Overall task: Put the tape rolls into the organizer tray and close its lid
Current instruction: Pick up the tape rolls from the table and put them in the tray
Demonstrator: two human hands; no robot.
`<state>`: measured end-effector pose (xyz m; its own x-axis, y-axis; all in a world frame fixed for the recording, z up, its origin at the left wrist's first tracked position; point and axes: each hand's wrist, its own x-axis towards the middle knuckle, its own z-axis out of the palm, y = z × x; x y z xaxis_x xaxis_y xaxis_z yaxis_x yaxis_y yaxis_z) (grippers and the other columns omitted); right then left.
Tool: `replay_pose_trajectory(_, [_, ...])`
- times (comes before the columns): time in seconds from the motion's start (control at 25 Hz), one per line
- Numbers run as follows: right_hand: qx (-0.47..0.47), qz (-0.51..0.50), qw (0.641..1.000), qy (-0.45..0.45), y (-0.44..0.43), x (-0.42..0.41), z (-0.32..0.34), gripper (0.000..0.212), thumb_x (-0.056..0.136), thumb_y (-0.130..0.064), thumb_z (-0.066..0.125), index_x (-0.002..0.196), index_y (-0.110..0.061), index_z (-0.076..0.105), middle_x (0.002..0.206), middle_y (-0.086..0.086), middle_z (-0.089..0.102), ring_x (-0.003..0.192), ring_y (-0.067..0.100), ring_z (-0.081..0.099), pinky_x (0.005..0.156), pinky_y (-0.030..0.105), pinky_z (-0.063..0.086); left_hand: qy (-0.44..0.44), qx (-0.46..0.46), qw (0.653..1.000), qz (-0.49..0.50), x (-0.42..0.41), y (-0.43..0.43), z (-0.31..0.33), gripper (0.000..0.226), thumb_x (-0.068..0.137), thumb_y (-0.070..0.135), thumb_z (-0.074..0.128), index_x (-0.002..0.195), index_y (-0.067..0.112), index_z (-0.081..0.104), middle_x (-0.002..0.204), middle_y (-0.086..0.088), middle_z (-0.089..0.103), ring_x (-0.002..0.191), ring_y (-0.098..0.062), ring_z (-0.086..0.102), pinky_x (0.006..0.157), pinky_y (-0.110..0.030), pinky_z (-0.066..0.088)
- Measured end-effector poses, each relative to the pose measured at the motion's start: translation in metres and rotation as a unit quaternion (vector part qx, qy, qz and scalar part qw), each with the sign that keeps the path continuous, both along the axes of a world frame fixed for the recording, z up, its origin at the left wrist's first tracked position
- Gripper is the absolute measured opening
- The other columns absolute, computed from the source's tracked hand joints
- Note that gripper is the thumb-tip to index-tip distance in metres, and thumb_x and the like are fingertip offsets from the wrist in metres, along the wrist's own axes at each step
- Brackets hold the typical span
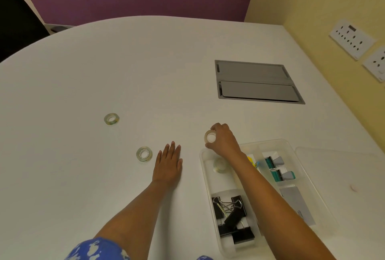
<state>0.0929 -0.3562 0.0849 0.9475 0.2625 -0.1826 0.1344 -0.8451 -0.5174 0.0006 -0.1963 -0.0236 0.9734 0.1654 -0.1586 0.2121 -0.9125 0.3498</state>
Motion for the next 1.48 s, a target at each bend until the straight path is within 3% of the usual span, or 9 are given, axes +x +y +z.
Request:
replay_pose_trajectory(0.16, [-0.089,0.005,0.995,0.041,-0.022,-0.021,-0.002,0.054,0.078,-0.012,0.072,0.124,-0.005,0.044,0.129,0.016,0.042,0.116,0.033,0.051,0.09,0.036,0.047,0.022,0.004,1.0,0.002,-0.01,-0.005,0.005,0.059,0.096,0.04,0.005,0.152,0.02,0.007,0.162,-0.001,-0.002,0.149,-0.018,-0.004,0.122,-0.037,-0.001])
replay_pose_trajectory(0.2, [-0.108,0.011,0.993,0.05,-0.024,-0.026,-0.005,0.055,0.079,-0.012,0.072,0.125,-0.004,0.043,0.13,0.016,0.041,0.117,0.032,0.05,0.091,0.036,0.047,0.022,0.001,1.0,0.003,-0.012,-0.006,0.006,0.06,0.096,0.04,0.005,0.152,0.019,0.007,0.162,-0.001,-0.002,0.149,-0.019,-0.003,0.122,-0.037,0.0])
replay_pose_trajectory(0.32, [-0.132,0.026,0.99,0.045,-0.026,-0.038,-0.018,0.056,0.08,-0.01,0.07,0.128,-0.004,0.042,0.132,0.016,0.04,0.119,0.032,0.049,0.091,0.036,0.047,0.019,-0.005,1.0,0.002,-0.016,-0.007,0.007,0.088,0.073,0.05,-0.013,0.152,0.018,0.01,0.162,-0.003,0.0,0.149,-0.021,-0.001,0.122,-0.039,0.002])
replay_pose_trajectory(0.36, [-0.131,0.033,0.99,0.038,-0.025,-0.041,-0.022,0.056,0.08,-0.01,0.07,0.128,-0.004,0.041,0.132,0.016,0.041,0.119,0.031,0.049,0.09,0.035,0.047,0.021,-0.008,1.0,0.002,-0.016,-0.007,0.007,0.086,0.075,0.051,-0.011,0.152,0.018,0.01,0.162,-0.003,0.0,0.149,-0.021,0.0,0.122,-0.039,0.002])
replay_pose_trajectory(0.48, [-0.121,0.051,0.991,0.023,-0.021,-0.048,-0.03,0.059,0.08,-0.013,0.072,0.13,-0.004,0.041,0.132,0.016,0.042,0.118,0.031,0.05,0.09,0.036,0.048,0.041,-0.01,0.999,-0.004,-0.014,-0.004,0.01,0.054,0.101,0.034,0.018,0.152,0.018,0.008,0.162,-0.003,-0.002,0.149,-0.021,-0.002,0.122,-0.038,0.001])
replay_pose_trajectory(0.56, [-0.117,0.059,0.991,0.016,-0.019,-0.051,-0.034,0.059,0.079,-0.014,0.073,0.129,-0.005,0.042,0.131,0.015,0.045,0.117,0.03,0.052,0.088,0.037,0.049,0.039,-0.013,0.999,-0.008,-0.014,-0.003,0.011,0.052,0.103,0.027,0.024,0.152,0.017,0.008,0.162,-0.003,-0.002,0.149,-0.021,-0.002,0.122,-0.038,0.001])
replay_pose_trajectory(1.16, [-0.137,0.091,0.986,-0.027,-0.018,-0.055,-0.046,0.046,0.085,-0.011,0.066,0.128,-0.01,0.051,0.131,0.01,0.05,0.117,0.025,0.05,0.086,0.035,0.049,0.049,-0.003,0.998,-0.029,-0.016,0.004,0.014,0.053,0.103,0.028,0.025,0.152,0.017,0.009,0.162,-0.004,-0.001,0.149,-0.02,0.0,0.122,-0.037,0.005])
replay_pose_trajectory(1.48, [-0.154,0.079,0.984,-0.037,-0.02,-0.057,-0.047,0.046,0.087,-0.006,0.061,0.131,-0.009,0.047,0.131,0.01,0.05,0.117,0.025,0.051,0.083,0.035,0.05,0.061,-0.001,0.997,-0.044,-0.024,0.007,0.019,0.053,0.103,0.027,0.028,0.152,0.016,0.011,0.162,-0.005,0.002,0.149,-0.021,0.003,0.122,-0.037,0.01])
